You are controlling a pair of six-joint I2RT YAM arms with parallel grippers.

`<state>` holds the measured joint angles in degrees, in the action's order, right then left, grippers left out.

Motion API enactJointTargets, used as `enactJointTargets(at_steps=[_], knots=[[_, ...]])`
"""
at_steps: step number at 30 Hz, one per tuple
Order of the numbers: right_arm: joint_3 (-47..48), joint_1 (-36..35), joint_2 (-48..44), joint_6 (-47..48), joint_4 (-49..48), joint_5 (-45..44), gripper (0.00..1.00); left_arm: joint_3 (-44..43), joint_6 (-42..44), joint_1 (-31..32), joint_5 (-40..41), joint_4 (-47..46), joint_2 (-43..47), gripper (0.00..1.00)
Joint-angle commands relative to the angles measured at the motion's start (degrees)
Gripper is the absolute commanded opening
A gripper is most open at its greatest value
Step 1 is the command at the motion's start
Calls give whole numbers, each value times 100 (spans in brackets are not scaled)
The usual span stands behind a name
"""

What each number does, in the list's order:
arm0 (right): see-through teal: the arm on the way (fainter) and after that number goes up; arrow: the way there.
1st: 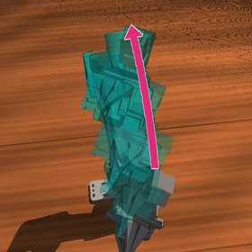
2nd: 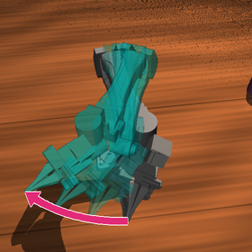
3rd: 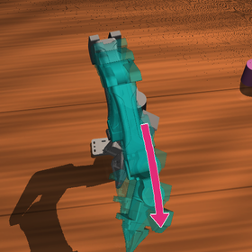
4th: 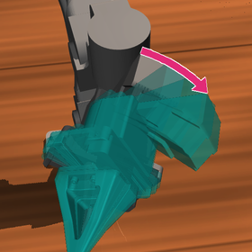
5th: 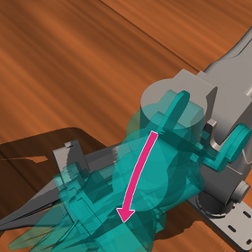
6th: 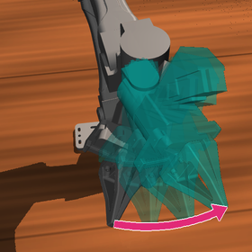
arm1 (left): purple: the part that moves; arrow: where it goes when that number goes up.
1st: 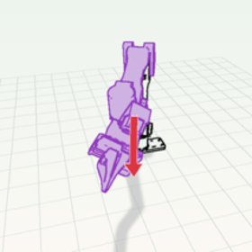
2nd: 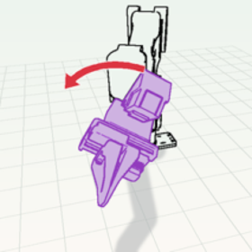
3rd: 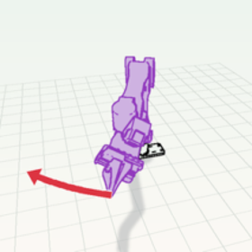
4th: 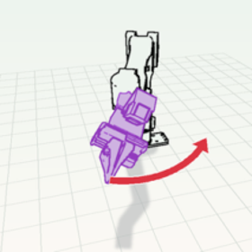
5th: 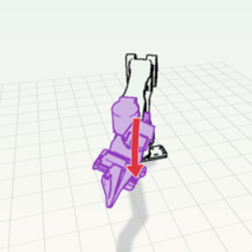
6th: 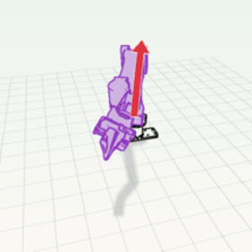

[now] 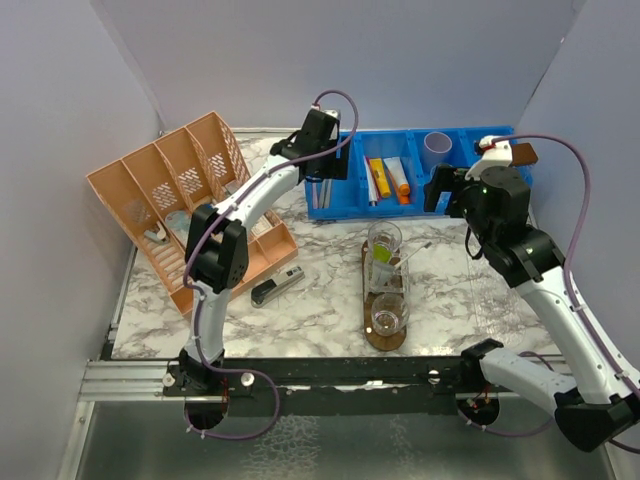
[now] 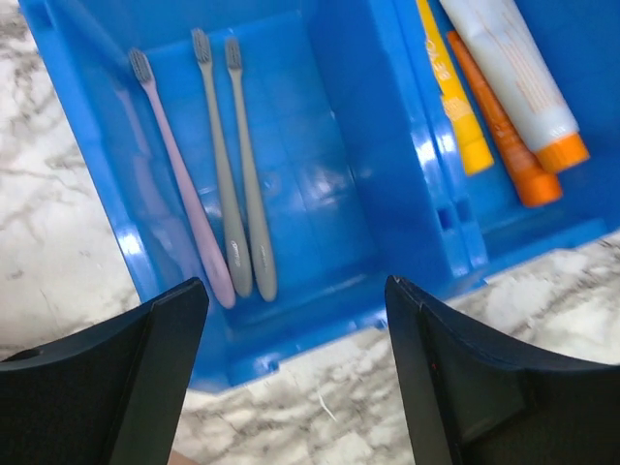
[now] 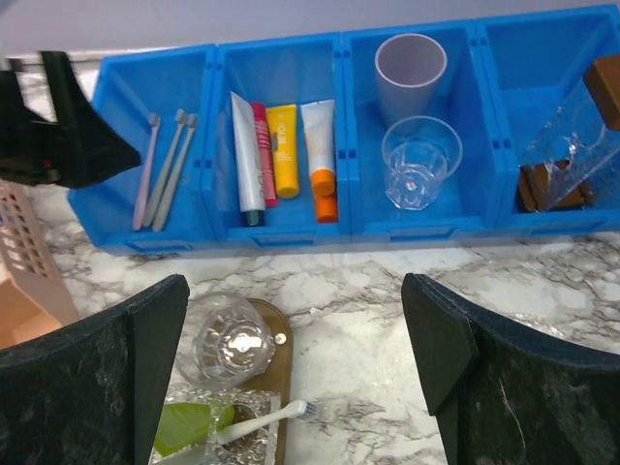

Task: Prepare toiletry sets of a toothbrush and toothpaste on the tray
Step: Pick up the toothbrush from the storage box.

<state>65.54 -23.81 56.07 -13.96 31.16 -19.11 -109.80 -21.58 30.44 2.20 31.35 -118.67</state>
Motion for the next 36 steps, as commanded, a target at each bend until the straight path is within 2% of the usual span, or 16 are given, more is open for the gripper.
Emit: enactJointTargets(at_steps=[1, 4, 8, 16, 32, 36], knots=[[201, 34, -61, -113, -404, 456, 93, -885, 470, -27, 491, 616, -649, 74], [242, 35, -87, -61, -382, 479, 93, -1243, 559, -55, 679, 773, -982, 68], [189, 35, -223, -28, -365, 491, 93, -1726, 715, -65, 342, 823, -1435, 55], [45, 35, -437, -105, -301, 569, 93, -2118, 782, -47, 811, 836, -1989, 47], [-204, 35, -524, -202, -215, 700, 93, -2924, 788, 126, 1855, 790, -2911, 40], [-233, 35, -550, -169, -199, 670, 93, -3012, 759, 148, 1791, 730, -3057, 39]])
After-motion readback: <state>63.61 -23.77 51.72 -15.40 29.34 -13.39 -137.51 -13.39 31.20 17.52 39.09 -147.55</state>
